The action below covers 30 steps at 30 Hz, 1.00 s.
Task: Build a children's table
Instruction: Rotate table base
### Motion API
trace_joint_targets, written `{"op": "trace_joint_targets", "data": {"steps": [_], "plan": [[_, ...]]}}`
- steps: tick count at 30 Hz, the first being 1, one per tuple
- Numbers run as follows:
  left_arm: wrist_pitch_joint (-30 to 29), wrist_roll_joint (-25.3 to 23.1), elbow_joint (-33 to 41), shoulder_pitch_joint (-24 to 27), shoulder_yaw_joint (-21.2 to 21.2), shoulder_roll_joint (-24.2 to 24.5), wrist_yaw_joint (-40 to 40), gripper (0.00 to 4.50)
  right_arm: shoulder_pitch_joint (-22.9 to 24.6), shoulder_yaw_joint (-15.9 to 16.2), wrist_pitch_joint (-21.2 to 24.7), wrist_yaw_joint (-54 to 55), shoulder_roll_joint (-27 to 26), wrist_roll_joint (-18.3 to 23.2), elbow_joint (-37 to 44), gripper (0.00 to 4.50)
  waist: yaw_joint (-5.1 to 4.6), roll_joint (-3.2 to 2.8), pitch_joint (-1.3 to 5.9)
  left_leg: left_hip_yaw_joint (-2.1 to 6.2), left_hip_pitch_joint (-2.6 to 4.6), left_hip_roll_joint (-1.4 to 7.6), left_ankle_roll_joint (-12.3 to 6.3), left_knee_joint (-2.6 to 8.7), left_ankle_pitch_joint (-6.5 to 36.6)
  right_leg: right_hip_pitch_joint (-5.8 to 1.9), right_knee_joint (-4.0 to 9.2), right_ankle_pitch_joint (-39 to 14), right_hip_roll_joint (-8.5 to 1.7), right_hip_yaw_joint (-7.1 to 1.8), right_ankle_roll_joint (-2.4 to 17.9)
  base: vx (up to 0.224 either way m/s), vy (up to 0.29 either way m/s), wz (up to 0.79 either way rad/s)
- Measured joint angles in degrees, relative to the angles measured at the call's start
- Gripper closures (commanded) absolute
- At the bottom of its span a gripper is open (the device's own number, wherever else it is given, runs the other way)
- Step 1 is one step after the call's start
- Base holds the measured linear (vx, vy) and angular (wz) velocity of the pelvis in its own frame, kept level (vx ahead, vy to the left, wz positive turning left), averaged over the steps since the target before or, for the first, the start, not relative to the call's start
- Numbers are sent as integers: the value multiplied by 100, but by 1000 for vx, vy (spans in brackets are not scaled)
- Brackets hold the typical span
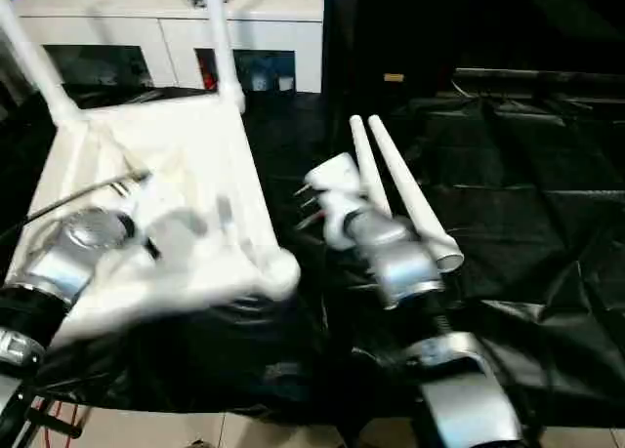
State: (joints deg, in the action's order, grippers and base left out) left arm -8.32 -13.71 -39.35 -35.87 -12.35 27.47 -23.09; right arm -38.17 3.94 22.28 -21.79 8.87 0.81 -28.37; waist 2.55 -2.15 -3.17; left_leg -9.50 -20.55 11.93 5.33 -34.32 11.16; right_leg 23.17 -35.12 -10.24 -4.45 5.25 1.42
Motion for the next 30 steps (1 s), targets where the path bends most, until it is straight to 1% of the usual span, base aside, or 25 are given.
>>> {"op": "trace_joint_targets", "data": {"steps": [2, 3, 4, 5, 6, 7, 8, 10, 11, 13, 14, 15, 17, 18, 19, 20, 22, 23, 25, 26, 27, 29, 30], "plan": [[-84, 306, 621, 340, 259, -94, -279, 450, 28, -189, 270, 169, 70, 8, 283, 447, 17, -4, -1, 0, -14, -1, -4, 1, 3, 6, 11, -1, -1, 0, 1, 0, 0, 0], [-147, 475, 894, 486, 272, -145, -443, 450, 36, -317, 492, 211, 156, 25, 476, 447, 45, -4, -1, -2, -22, -2, -6, 1, 5, 10, 13, -2, -1, 0, 3, 0, 0, 0], [-207, 548, 1019, 576, 280, -162, -529, 450, 35, -384, 612, 228, 194, 64, 607, 447, 59, -4, -1, -3, -30, -1, -6, 1, 4, 17, 13, -2, -1, 1, 3, 0, 0, 0], [-315, 679, 1263, 726, 320, -162, -648, 450, 47, -468, 799, 207, 200, 151, 782, 430, 64, -5, -1, -4, -33, -1, -6, 1, 4, 22, 11, -2, 0, 0, 3, 0, 0, 0], [-497, 877, 1644, 950, 388, -206, -765, 450, 74, -583, 1087, 186, 206, 290, 971, 419, 71, -5, 0, -6, -35, 0, -6, 3, 4, 24, 11, -2, 0, 0, 3, 0, 0, 0], [-596, 1033, 1949, 1102, 423, -282, -809, 450, 130, -660, 1271, 185, 238, 374, 1101, 419, 84, -3, 1, -5, -35, 1, -6, 2, 4, 24, 10, -3, 0, 0, 4, 0, 0, 0], [-686, 1240, 2249, 1235, 458, -384, -836, 450, 191, -728, 1480, 197, 278, 425, 1194, 406, 106, -3, 1, -7, -36, 1, -6, 2, 2, 24, 9, -3, 0, 1, 4, 0, 0, 0], [-912, 1669, 2683, 1366, 545, -490, -968, 450, 238, -761, 1760, 225, 335, 430, 1210, 383, 115, -6, -1, -9, -36, 1, -4, -7, 1, 25, -2, -3, -1, 0, 5, 0, 0, 0], [-1107, 2005, 3023, 1434, 645, -553, -1067, 417, 240, -795, 2012, 279, 373, 424, 1223, 375, 112, -19, -3, -9, -34, 1, -2, -8, 0, 25, -6, -1, -1, -1, 7, 0, 0, 0], [-1311, 2467, 3472, 1480, 765, -646, -1206, 417, 222, -833, 2250, 364, 479, 403, 1222, 375, 104, -43, -8, -9, -31, -1, -2, -14, 0, 21, -9, 1, -2, -6, 8, 0, 0, 0], [-1421, 2776, 3740, 1514, 837, -677, -1398, 405, 173, -909, 2401, 452, 525, 385, 1205, 351, 96, -73, -11, -10, -29, -2, -1, -14, 0, 21, -9, 5, -1, -7, 8, 0, 0, 0], [-1454, 2926, 3877, 1519, 850, -694, -1545, 405, 115, -979, 2508, 512, 557, 371, 1178, 351, 87, -93, -9, -11, -28, -2, -1, -15, 0, 21, -10, 5, -1, -7, 8, 0, 0, 0], [-1310, 2975, 3943, 1508, 820, -688, -1801, 385, -13, -1099, 2681, 631, 609, 337, 1136, 337, 68, -117, 1, -15, -32, -5, 0, 0, -1, 18, -14, 5, -1, -12, 4, 0, 0, 0], [-1238, 2971, 3936, 1509, 793, -686, -1860, 371, -36, -1133, 2721, 656, 623, 331, 1136, 331, 64, -115, 1, -14, -31, -5, 4, 2, -3, 16, -15, 2, 7, -11, -2, 0, 0, 0], [-1193, 2967, 3922, 1506, 762, -685, -1926, 371, -44, -1147, 2752, 665, 653, 332, 1136, 331, 56, -113, 1, -13, -32, -4, 14, 3, -9, 17, -15, -7, 15, -9, -16, 0, 0, 0], [-1210, 2970, 3915, 1496, 682, -662, -2063, 369, -52, -1137, 2847, 647, 724, 335, 1118, 314, 50, -113, 1, -11, -32, -3, 23, 5, -15, 17, -16, -11, 17, -6, -23, 0, 0, 0], [-1382, 2990, 3930, 1485, 540, -591, -2285, 343, -105, -1116, 2980, 616, 828, 337, 1008, 295, 39, -114, 1, -12, -32, -3, 24, 6, -16, 18, -18, -7, 17, -7, -16, 0, 0, 0], [-1545, 3032, 3987, 1486, 442, -480, -2413, 334, -158, -1116, 3036, 582, 849, 354, 920, 295, 24, -115, 1, -11, -33, -3, 24, 5, -16, 20, -19, 2, 17, -7, -1, 0, 0, 0], [-1821, 3139, 4164, 1491, 259, -262, -2675, 329, -307, -1115, 3113, 481, 915, 404, 703, 287, 6, -121, 3, -11, -35, -3, 23, 4, -16, 22, -17, 2, 16, -8, 0, 0, 0, 0], [-1886, 3163, 4251, 1503, 226, -219, -2744, 321, -349, -1117, 3115, 449, 933, 416, 658, 271, 7, -122, 3, -12, -36, -3, 23, 4, -16, 22, -15, 2, 16, -8, -1, 0, 0, 0], [-1953, 3204, 4326, 1511, 217, -195, -2801, 297, -408, -1117, 3121, 418, 934, 439, 603, 252, 7, -121, 3, -12, -40, -3, 22, 3, -16, 22, -14, 2, 16, -8, -1, 0, 0, 0], [-2007, 3216, 4401, 1552, 183, -149, -2875, 289, -518, -1111, 3125, 346, 937, 458, 438, 249, 7, -115, 3, -13, -40, -3, 20, 3, -17, 22, -13, 2, 15, -8, -1, 0, 0, 0], [-1996, 3208, 4412, 1598, 175, -126, -2903, 284, -571, -1108, 3123, 295, 946, 461, 330, 239, 8, -114, 3, -12, -41, -3, 19, 3, -18, 22, -13, 2, 15, -8, -1, 0, 0, 0]]}}
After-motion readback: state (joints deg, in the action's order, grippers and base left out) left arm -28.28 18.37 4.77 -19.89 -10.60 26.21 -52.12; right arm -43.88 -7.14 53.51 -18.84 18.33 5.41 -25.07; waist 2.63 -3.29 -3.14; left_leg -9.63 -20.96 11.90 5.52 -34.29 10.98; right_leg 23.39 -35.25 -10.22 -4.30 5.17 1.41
